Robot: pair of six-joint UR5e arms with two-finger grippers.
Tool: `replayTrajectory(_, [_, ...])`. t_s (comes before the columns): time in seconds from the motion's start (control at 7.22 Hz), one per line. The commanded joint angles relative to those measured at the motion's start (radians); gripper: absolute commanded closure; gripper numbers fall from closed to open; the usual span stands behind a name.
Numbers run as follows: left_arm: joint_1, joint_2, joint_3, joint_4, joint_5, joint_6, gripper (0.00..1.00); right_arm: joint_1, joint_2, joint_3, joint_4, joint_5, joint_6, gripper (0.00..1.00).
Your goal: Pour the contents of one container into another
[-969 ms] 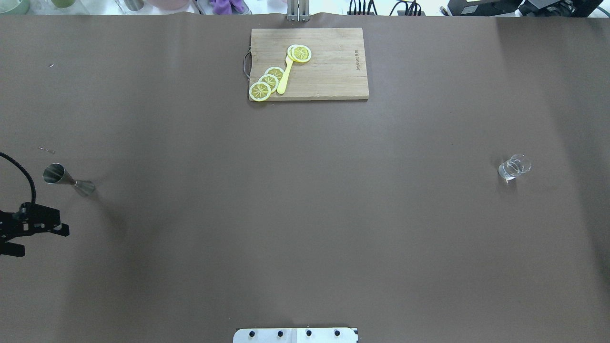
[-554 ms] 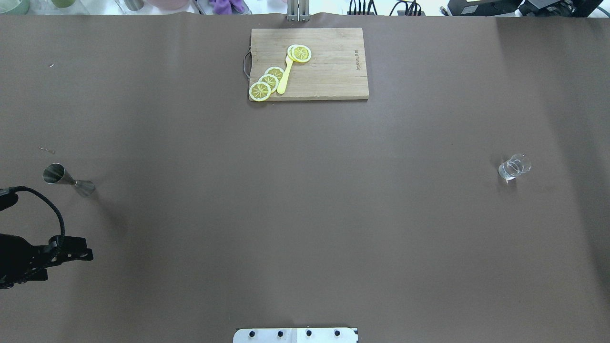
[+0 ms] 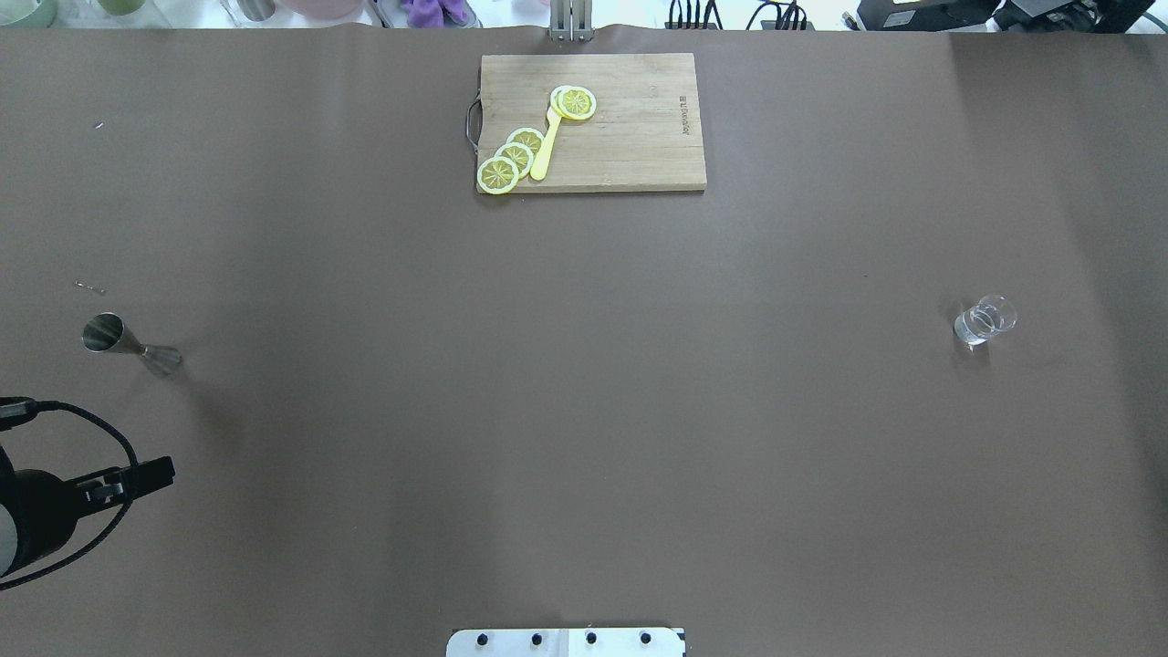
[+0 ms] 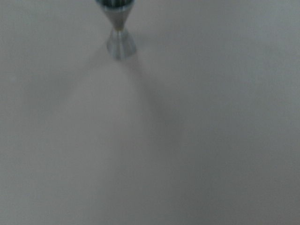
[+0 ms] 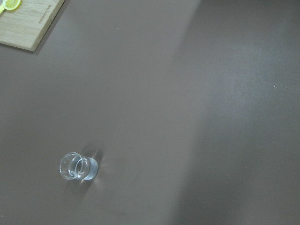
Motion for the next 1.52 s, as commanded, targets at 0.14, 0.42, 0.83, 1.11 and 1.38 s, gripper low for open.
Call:
replayTrajectory(0.14, [0.023, -0.009, 0.104, -0.008, 0.321, -0.003, 0.03, -0.003, 0.002, 0.005, 0.064, -0.046, 0.078, 0.00])
replayTrajectory(0.42, [0.028, -0.067, 0.179, 0.010, 0.487, -0.001, 0.03, -0.009, 0.002, 0.037, 0.076, -0.047, 0.207, 0.00])
replayTrajectory(0.83, [0.054, -0.104, 0.227, 0.066, 0.596, 0.000, 0.03, -0.063, 0.002, 0.040, 0.188, -0.135, 0.257, 0.00])
replayTrajectory(1.11, [0.055, -0.111, 0.273, 0.086, 0.595, -0.006, 0.03, -0.119, 0.002, 0.040, 0.309, -0.219, 0.263, 0.00])
replayTrajectory(1.38, [0.055, -0.166, 0.336, 0.084, 0.596, -0.111, 0.03, -0.222, -0.015, 0.032, 0.530, -0.276, 0.367, 0.00])
